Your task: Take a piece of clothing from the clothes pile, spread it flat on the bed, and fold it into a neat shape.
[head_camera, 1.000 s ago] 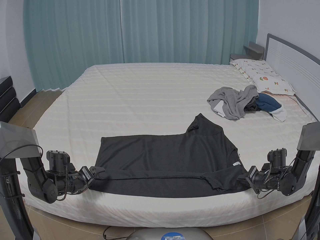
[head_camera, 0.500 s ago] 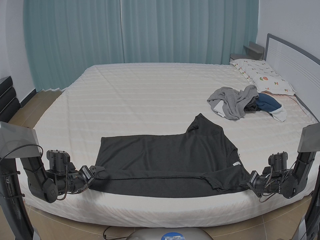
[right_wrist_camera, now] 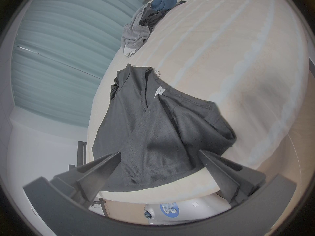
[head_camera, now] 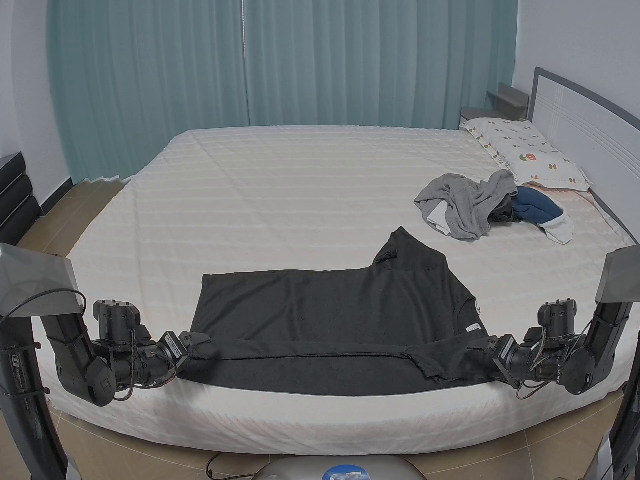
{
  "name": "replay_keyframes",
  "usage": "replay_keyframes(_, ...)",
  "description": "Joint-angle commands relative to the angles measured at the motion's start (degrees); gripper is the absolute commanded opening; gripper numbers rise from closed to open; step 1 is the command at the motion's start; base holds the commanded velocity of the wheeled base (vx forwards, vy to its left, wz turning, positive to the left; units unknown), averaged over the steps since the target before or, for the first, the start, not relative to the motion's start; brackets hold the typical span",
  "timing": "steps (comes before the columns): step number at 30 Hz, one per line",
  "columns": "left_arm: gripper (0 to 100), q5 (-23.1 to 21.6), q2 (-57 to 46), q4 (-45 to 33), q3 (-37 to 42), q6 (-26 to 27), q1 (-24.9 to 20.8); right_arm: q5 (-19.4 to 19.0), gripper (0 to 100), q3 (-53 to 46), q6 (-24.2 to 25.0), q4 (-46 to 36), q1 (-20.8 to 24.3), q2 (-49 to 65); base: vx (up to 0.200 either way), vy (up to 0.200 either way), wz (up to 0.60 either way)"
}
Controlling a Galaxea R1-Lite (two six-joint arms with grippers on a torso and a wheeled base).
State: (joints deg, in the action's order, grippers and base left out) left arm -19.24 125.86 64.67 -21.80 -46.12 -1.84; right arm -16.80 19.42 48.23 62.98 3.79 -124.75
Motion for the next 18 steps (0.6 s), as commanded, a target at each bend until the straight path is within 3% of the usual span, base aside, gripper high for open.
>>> replay_keyframes(1,100,-0.01,0.09,0.02,0.00,-0.03,0.00,-0.16,100,0.71,-0.06,0.04,-0.01,-1.38,0.000,0.000,0.00)
replay_keyframes(2,100,-0.01,0.09,0.02,0.00,-0.03,0.00,-0.16,100,0.62,-0.06,0.04,-0.01,-1.46,0.000,0.000,0.00)
replay_keyframes(3,100,-0.01,0.09,0.02,0.00,-0.03,0.00,-0.16,0,0.62,-0.06,0.04,-0.01,-1.46,0.000,0.000,0.00)
replay_keyframes(18,100,-0.01,0.09,0.02,0.00,-0.03,0.00,0.36,0,-2.37,-0.24,0.04,-0.54,0.29,0.000,0.000,0.00)
